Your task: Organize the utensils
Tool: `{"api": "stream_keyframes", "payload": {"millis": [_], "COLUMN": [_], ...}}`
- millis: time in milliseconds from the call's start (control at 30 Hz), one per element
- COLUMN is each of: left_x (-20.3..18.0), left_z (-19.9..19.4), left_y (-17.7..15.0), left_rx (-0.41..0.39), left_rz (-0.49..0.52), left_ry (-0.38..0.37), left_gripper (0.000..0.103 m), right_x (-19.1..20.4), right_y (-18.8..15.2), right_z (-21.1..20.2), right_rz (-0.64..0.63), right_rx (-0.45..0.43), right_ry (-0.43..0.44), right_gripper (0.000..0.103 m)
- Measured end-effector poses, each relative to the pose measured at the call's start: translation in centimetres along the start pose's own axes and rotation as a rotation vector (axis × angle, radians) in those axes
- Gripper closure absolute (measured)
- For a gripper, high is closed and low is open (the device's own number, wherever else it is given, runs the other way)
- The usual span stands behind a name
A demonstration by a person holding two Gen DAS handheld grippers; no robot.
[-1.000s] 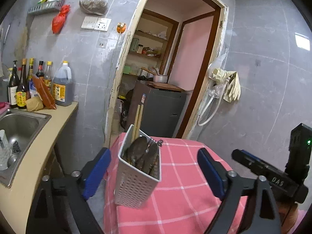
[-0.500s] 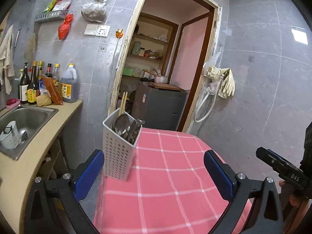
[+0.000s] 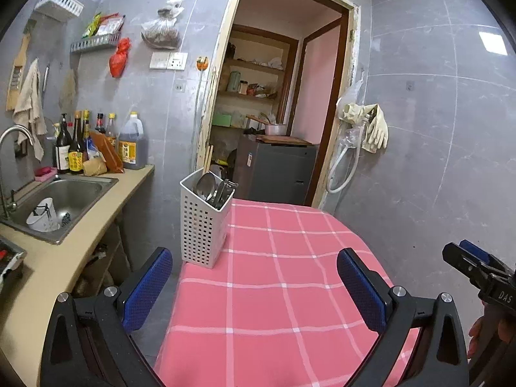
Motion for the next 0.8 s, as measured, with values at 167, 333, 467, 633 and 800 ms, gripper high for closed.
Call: {"api": "stream_keyframes", "payload": {"millis": [167,333,467,633,800], "left_x": [-0.4,-0.7,-0.4,-0.1,-0.2], "left_z": [-2.3,-2.8,-3.0,-3.2,-3.2], "left_y": [-0.6,-1.2,-1.1,-1.3,-1.3], "left_rx": [-0.022,-0.009,-0.011,-0.010,-0.006], "left_rz": [-0.015,0.009,0.009,0.005,0.004], "left_ry": [0.010,0.001,0.007,0.013,0.013], "left_gripper": [0.000,0.000,0.000,0.000,0.000], "right_x": [0.3,0.9,0.9,1.0,0.7], "right_y": [-0.4,-0.4,-0.4,-0.8,-0.8], "right_z": [-1.7,-2.2,-2.3,-2.4,-2.3], "right_rz": [-0.005,0.001,0.005,0.013,0.016], "right_rx": [-0.011,-0.021,-0.021,-0.014,-0.009], "right_ry": [-0.001,0.001,-0.002,-0.008,-0.012], "right_gripper": [0.001,0.001,0.001,0.001,0.001]}}
Point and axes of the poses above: each gripper's, at about its wrist camera, not at the fingertips, and z roughly the way its jaws point, x to its left, y to its top, the point moved 4 cm from there along z, roughly the way its jaws point, and after that the axes turned 1 degree about -y, right-handed, at the moved point
